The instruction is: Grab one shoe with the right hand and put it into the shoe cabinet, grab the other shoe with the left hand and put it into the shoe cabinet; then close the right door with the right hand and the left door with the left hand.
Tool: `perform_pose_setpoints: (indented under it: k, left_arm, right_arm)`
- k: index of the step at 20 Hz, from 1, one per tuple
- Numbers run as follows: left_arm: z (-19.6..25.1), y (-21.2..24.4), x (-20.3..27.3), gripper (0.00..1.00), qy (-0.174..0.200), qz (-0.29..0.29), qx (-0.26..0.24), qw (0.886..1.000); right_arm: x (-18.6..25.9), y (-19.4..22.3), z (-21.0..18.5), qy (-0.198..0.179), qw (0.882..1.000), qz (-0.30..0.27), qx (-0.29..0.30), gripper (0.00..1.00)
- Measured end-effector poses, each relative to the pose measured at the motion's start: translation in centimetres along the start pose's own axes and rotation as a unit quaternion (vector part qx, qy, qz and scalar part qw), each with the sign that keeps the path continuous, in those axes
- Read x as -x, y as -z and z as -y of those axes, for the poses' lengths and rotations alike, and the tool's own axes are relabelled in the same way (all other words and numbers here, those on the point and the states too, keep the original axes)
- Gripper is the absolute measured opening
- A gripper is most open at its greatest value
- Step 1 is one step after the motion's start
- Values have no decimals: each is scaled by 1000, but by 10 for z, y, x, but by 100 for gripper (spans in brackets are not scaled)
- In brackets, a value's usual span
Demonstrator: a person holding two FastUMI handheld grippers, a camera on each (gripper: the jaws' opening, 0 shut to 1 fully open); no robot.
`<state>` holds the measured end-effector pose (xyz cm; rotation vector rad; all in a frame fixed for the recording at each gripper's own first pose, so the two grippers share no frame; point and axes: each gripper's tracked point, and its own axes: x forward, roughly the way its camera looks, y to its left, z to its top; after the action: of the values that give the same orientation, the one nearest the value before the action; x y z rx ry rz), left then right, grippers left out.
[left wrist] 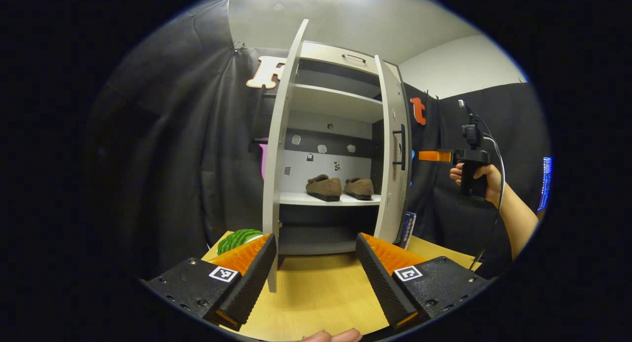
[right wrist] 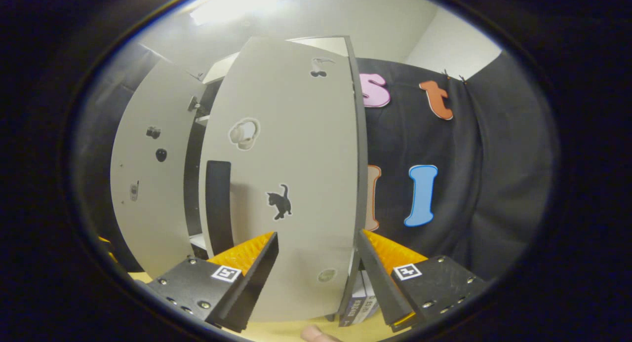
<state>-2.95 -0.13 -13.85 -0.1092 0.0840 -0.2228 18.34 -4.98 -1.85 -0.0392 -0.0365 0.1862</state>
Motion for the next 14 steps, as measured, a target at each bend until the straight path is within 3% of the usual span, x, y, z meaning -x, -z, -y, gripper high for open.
perform_pose_setpoints:
  k: [6, 11, 14]
  left_arm:
    - [-53, -25, 7, 99, -43, 25, -34, 998]
    - [-101, -42, 8, 99, -73, 33, -17, 997]
    - [-140, -58, 4, 98, -114, 43, -32, 992]
  right_arm:
    - [49, 12, 15, 57, 998, -3, 35, 96]
    - [96, 19, -41, 2, 999, 28, 45, 95]
    - [113, 38, -75, -18, 998, 41, 52, 96]
